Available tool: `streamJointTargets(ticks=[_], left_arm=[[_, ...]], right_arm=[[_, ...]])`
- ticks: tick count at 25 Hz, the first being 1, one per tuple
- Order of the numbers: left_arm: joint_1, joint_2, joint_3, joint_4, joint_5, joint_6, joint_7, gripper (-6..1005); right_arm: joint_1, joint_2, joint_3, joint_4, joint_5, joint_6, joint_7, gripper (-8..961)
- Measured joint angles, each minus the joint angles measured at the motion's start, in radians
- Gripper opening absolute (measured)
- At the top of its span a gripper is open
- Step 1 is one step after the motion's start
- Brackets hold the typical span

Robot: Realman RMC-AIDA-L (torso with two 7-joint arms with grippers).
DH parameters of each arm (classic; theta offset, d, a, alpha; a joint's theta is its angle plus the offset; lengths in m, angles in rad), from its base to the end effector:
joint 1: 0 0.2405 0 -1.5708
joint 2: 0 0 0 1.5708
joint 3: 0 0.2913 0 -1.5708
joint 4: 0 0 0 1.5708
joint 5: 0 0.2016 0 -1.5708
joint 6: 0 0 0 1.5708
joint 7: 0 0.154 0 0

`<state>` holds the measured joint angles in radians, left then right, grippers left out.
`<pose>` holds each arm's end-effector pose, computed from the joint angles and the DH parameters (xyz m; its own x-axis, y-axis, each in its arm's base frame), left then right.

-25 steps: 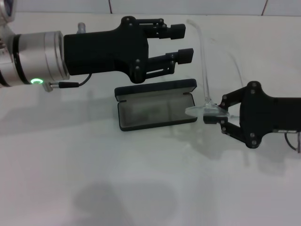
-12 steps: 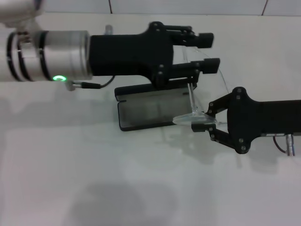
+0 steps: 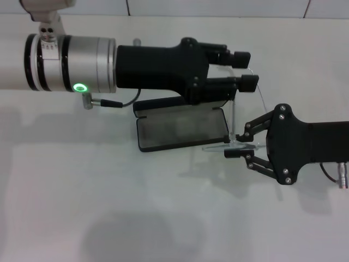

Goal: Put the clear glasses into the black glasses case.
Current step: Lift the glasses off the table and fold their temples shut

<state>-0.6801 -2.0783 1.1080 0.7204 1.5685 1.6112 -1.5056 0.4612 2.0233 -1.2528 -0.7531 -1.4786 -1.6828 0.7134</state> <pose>-0.1514 0.3595 -0.0423 0.7561 0.1993 0.6234 0.1766 -0.9793 0.0989 0.2164 0.3054 -0.0333 0.7091 0.4496 -0.5432 0.3379 -0.8928 -0.2979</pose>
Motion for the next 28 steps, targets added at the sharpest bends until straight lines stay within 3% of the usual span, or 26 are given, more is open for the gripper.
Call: streamJointTargets(ticks=[28], left_arm=[[-0.012, -0.008, 0.046, -0.012, 0.045, 0.015, -0.096, 485]], right_arm=[[-0.066, -0.003, 0.019, 0.003, 0.043, -0.014, -0.104, 125]])
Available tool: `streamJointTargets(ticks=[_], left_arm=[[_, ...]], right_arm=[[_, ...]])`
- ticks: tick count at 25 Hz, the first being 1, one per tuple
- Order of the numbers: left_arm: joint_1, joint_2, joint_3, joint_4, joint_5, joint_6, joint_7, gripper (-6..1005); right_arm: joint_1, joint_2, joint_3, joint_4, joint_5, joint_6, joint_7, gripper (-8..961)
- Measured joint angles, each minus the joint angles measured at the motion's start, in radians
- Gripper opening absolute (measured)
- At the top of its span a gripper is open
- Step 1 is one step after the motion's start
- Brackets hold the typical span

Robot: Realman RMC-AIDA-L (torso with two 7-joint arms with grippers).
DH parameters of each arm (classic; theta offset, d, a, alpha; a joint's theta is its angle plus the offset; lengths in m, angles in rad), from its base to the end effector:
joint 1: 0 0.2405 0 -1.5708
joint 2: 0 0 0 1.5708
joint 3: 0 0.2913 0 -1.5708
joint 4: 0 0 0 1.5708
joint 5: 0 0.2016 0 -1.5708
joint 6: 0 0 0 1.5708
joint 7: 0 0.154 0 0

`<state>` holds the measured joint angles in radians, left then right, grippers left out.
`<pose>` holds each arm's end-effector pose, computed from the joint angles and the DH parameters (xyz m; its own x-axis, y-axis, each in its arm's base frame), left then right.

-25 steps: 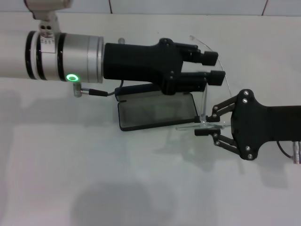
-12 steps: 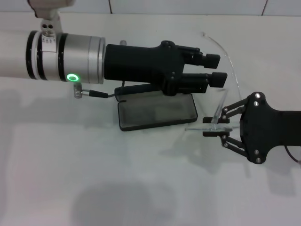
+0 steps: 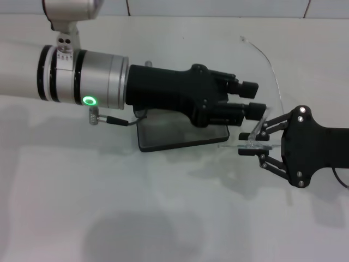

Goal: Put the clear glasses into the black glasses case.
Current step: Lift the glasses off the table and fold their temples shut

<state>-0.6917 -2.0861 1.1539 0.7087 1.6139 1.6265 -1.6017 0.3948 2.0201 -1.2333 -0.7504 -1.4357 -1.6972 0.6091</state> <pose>-0.1515 0.3494 -0.0571 0.7812 0.3004 0.5473 0.2213 -0.9529 0.2073 0.2327 0.2937 -0.0249 0.6830 0.5027 -0.5300 0.3290 -0.8595 -0.3913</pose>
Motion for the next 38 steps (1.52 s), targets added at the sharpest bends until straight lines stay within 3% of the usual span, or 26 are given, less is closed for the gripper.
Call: streamJointTargets(ticks=[7, 11, 18, 23, 27, 29, 30, 38], left_arm=[[-0.003, 0.0, 0.025, 0.0, 0.0, 0.001, -0.015, 485], [0.003, 0.002, -0.025, 0.0, -0.008, 0.001, -0.013, 484], [0.019, 0.016, -0.065, -0.001, 0.036, -0.038, -0.016, 484], [0.014, 0.001, -0.061, -0.004, 0.097, -0.102, -0.018, 483], [-0.008, -0.007, -0.043, -0.033, 0.053, -0.126, 0.048, 483], [-0.008, -0.006, -0.031, -0.051, -0.011, -0.121, 0.103, 482], [0.001, -0.006, -0.029, -0.06, -0.058, -0.115, 0.156, 482], [0.05, -0.008, -0.029, -0.068, -0.13, -0.029, 0.323, 482]], right_arm=[[-0.001, -0.001, 0.0, 0.0, -0.003, 0.02, 0.0, 125], [-0.012, -0.006, 0.0, -0.006, -0.007, 0.005, -0.003, 124], [-0.041, -0.011, 0.028, -0.009, -0.007, -0.203, -0.127, 124], [-0.037, -0.002, 0.032, 0.01, -0.001, -0.342, -0.181, 124], [0.031, 0.006, -0.018, 0.113, 0.035, -0.374, -0.134, 124], [0.091, 0.005, -0.029, 0.192, 0.051, -0.357, -0.071, 124], [0.157, 0.001, -0.022, 0.275, 0.054, -0.326, 0.02, 124], [0.217, 0.0, 0.026, 0.322, 0.054, -0.172, 0.282, 124]])
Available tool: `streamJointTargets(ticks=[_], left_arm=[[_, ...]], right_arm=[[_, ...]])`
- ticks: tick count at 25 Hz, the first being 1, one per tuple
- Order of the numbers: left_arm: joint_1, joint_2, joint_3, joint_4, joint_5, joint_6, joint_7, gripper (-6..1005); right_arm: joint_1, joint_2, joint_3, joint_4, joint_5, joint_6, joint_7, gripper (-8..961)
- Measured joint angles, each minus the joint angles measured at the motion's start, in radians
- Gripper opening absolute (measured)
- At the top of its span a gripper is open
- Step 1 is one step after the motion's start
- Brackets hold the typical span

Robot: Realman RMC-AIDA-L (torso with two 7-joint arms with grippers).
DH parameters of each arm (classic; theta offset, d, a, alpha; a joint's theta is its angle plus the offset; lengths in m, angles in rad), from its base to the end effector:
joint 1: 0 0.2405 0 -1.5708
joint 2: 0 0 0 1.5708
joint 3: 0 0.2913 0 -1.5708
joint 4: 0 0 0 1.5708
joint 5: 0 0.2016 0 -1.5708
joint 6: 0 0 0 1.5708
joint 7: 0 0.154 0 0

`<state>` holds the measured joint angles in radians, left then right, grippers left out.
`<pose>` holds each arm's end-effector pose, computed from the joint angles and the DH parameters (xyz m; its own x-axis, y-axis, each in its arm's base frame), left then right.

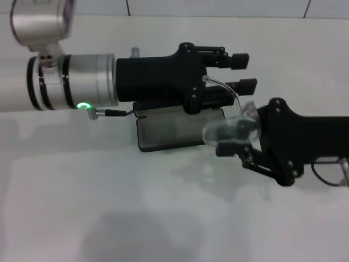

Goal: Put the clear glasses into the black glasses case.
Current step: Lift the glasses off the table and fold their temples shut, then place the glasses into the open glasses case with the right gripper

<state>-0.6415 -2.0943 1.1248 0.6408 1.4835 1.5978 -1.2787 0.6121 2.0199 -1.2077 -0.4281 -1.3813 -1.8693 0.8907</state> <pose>-0.1641 0.3502 -0.0519 0.7164 0.0825 0.6928 0.1170 -0.9931 -0.0027 0.1966 0.3037 -0.0356 0.6202 0.1055 -0.7773 0.1344 -0.9906 -0.0272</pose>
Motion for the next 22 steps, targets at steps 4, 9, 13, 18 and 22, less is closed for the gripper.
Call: streamJointTargets(ticks=[4, 9, 13, 18, 22], left_arm=[[0.017, 0.0, 0.0, -0.008, -0.031, 0.008, 0.044, 481], [0.022, 0.001, 0.006, -0.011, -0.033, 0.022, 0.073, 481], [0.021, 0.002, 0.011, -0.011, -0.033, 0.021, 0.082, 480], [0.034, 0.006, -0.068, -0.009, -0.036, -0.019, 0.089, 480], [0.061, 0.008, -0.18, -0.008, -0.036, -0.099, 0.108, 480]], right_arm=[[0.01, -0.006, 0.0, -0.005, -0.004, 0.038, 0.094, 124], [0.006, -0.008, 0.0, -0.026, -0.008, 0.094, 0.148, 124], [0.001, -0.011, -0.005, -0.04, -0.016, 0.097, 0.15, 124], [-0.061, -0.027, 0.0, -0.148, -0.076, 0.097, 0.15, 124], [-0.141, -0.006, -0.013, -0.284, -0.113, 0.226, 0.142, 137]])
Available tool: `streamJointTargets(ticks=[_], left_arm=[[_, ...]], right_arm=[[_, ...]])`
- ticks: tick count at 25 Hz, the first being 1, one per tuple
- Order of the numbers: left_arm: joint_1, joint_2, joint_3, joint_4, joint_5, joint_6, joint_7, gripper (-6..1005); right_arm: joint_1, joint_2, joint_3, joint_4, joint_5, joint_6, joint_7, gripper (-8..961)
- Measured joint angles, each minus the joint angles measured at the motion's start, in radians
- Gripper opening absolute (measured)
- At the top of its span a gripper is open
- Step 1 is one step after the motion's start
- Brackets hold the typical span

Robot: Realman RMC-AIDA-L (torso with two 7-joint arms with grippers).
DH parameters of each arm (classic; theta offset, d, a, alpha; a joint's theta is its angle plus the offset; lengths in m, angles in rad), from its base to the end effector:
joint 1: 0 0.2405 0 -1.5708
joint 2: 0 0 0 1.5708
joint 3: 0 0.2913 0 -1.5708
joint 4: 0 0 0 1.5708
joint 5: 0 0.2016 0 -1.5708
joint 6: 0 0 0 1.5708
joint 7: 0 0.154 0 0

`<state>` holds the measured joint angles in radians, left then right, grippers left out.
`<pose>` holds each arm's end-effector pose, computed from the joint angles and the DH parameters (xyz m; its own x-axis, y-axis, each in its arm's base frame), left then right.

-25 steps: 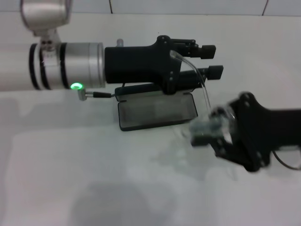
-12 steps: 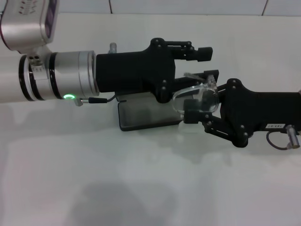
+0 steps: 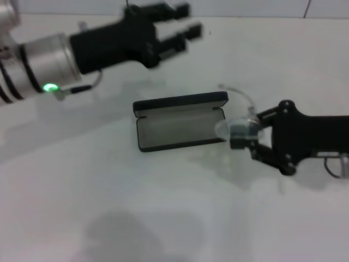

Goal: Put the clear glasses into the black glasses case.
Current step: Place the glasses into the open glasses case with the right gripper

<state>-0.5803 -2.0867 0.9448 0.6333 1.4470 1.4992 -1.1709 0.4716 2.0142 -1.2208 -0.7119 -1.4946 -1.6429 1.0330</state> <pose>-0.1999 0.3746 -0.0177 0.6695 -0.0053 0.7428 0.2784 -0.9253 -0.2575 0.2261 0.3148 -0.0317 0.7998 0.1177 -0.5887 0.0417 -0.9891 -0.1412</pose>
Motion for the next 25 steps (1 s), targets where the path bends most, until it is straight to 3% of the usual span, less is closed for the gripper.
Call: streamJointTargets(ticks=[2, 4, 16, 20, 25], left_arm=[[0.006, 0.002, -0.036, -0.002, 0.002, -0.034, 0.002, 480], [0.012, 0.002, -0.046, -0.002, 0.002, -0.047, 0.002, 479], [0.007, -0.001, -0.043, -0.004, 0.009, -0.068, -0.002, 479], [0.007, -0.002, -0.043, -0.005, 0.009, -0.068, -0.005, 479], [0.007, -0.003, -0.043, -0.014, 0.009, -0.068, -0.005, 479]], right_arm=[[-0.03, 0.012, -0.056, -0.059, 0.003, 0.129, -0.002, 145], [-0.04, 0.012, -0.177, -0.105, 0.029, 0.282, -0.001, 154], [-0.01, 0.014, -0.799, -0.298, 0.03, 1.1, -0.005, 204], [-0.005, 0.014, -0.923, -0.324, 0.009, 1.271, -0.005, 221], [-0.007, 0.015, -0.966, -0.341, 0.008, 1.331, -0.005, 243]])
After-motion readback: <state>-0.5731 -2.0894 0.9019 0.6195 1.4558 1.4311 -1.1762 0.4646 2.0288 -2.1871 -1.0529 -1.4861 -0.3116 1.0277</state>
